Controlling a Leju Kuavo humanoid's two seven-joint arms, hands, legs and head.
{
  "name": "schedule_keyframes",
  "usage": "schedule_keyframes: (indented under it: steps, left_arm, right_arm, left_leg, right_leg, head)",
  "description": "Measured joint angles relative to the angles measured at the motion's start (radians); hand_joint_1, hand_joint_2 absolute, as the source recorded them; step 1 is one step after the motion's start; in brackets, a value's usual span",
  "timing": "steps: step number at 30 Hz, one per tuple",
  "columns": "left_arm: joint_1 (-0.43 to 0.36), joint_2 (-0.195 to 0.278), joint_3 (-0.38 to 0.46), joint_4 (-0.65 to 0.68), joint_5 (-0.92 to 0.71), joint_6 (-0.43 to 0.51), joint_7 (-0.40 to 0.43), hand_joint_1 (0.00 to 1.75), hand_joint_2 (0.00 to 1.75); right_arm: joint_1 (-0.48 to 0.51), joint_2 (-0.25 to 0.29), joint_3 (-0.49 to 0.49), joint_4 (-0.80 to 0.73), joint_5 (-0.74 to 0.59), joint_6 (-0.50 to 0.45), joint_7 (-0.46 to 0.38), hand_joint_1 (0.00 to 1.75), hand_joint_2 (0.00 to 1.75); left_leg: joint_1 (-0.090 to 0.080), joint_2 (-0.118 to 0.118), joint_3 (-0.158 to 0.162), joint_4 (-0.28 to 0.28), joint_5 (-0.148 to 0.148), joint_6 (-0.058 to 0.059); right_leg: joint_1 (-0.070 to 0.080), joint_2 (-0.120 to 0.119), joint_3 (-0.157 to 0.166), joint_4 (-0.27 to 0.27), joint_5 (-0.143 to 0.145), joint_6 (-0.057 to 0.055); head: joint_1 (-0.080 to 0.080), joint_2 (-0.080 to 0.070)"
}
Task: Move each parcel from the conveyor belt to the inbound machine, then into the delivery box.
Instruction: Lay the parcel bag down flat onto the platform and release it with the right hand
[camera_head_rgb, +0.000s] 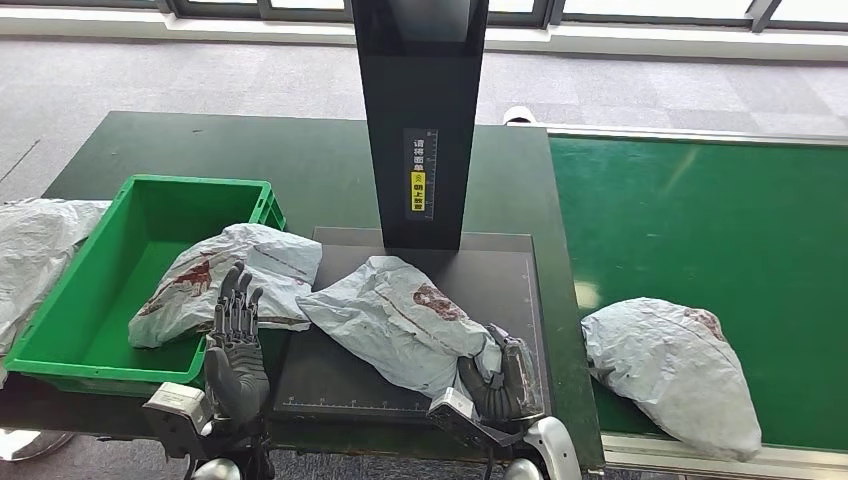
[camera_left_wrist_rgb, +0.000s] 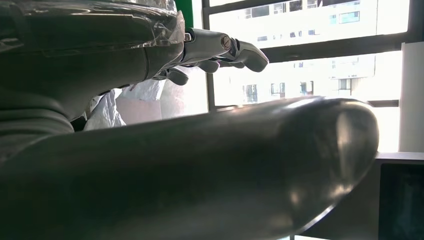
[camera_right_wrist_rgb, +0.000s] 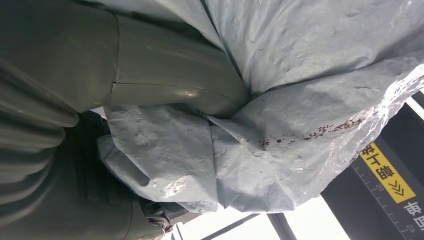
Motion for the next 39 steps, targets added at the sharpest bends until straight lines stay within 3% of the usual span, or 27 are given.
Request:
schedule_keyframes:
  steps: [3, 13, 17, 22, 29, 36, 39]
  left_arm:
    - [-0.001, 0.000, -0.001, 0.000, 0.006, 0.009, 0.000, 0.00, 0.00]
    - [-0.002, 0.000, -0.010, 0.000, -0.007, 0.049, -0.004, 0.00, 0.00]
    - [-0.006, 0.000, -0.029, 0.001, -0.079, 0.140, -0.006, 0.00, 0.00]
    - [-0.015, 0.001, -0.074, 0.011, -0.165, 0.302, 0.009, 0.00, 0.00]
    - [-0.022, 0.005, -0.106, 0.017, -0.181, 0.334, 0.013, 0.00, 0.00]
    - [-0.036, 0.014, -0.168, 0.032, -0.296, 0.474, 0.033, 0.00, 0.00]
    - [-0.046, 0.028, -0.210, 0.039, -0.311, 0.419, 0.044, 0.00, 0.00]
  right_arm:
    - [0.000, 0.000, 0.000, 0.000, 0.002, -0.001, 0.005, 0.01, 1.75]
    - [-0.018, 0.000, 0.000, -0.008, -0.042, 0.022, -0.005, 0.00, 1.75]
    - [-0.042, 0.001, 0.000, -0.008, -0.070, 0.062, -0.027, 0.00, 0.00]
    - [-0.048, 0.001, -0.001, -0.008, -0.053, 0.058, -0.023, 0.00, 0.00]
    - [-0.049, 0.001, -0.003, -0.008, -0.041, 0.053, -0.016, 0.00, 0.00]
    - [-0.062, 0.001, -0.003, -0.004, -0.006, 0.062, -0.003, 0.00, 0.00]
    - [-0.047, 0.001, -0.003, -0.047, -0.017, 0.109, -0.007, 0.00, 1.31]
  left_leg:
    - [0.000, 0.000, 0.000, 0.000, 0.000, 0.000]
    - [0.000, 0.000, 0.000, 0.000, 0.000, 0.000]
    - [0.000, 0.000, 0.000, 0.000, 0.000, 0.000]
    - [0.000, 0.000, 0.000, 0.000, 0.000, 0.000]
    - [0.000, 0.000, 0.000, 0.000, 0.000, 0.000]
    - [0.000, 0.000, 0.000, 0.000, 0.000, 0.000]
    - [0.000, 0.000, -0.001, 0.000, 0.000, 0.000]
  right_leg:
    - [0.000, 0.000, 0.000, 0.000, 0.000, 0.000]
    - [0.000, 0.000, 0.000, 0.000, 0.000, 0.000]
    - [0.000, 0.000, 0.000, 0.000, 0.000, 0.000]
    - [0.000, 0.000, 0.000, 0.000, 0.000, 0.000]
    - [0.000, 0.000, 0.000, 0.000, 0.000, 0.000]
    - [0.000, 0.000, 0.000, 0.000, 0.000, 0.000]
    - [0.000, 0.000, 0.000, 0.000, 0.000, 0.000]
  head:
    - [0.000, 0.000]
    - [0.000, 0.000]
    - [0.000, 0.000]
    - [0.000, 0.000]
    - [0.000, 0.000]
    - [0.000, 0.000]
    - [0.000, 0.000]
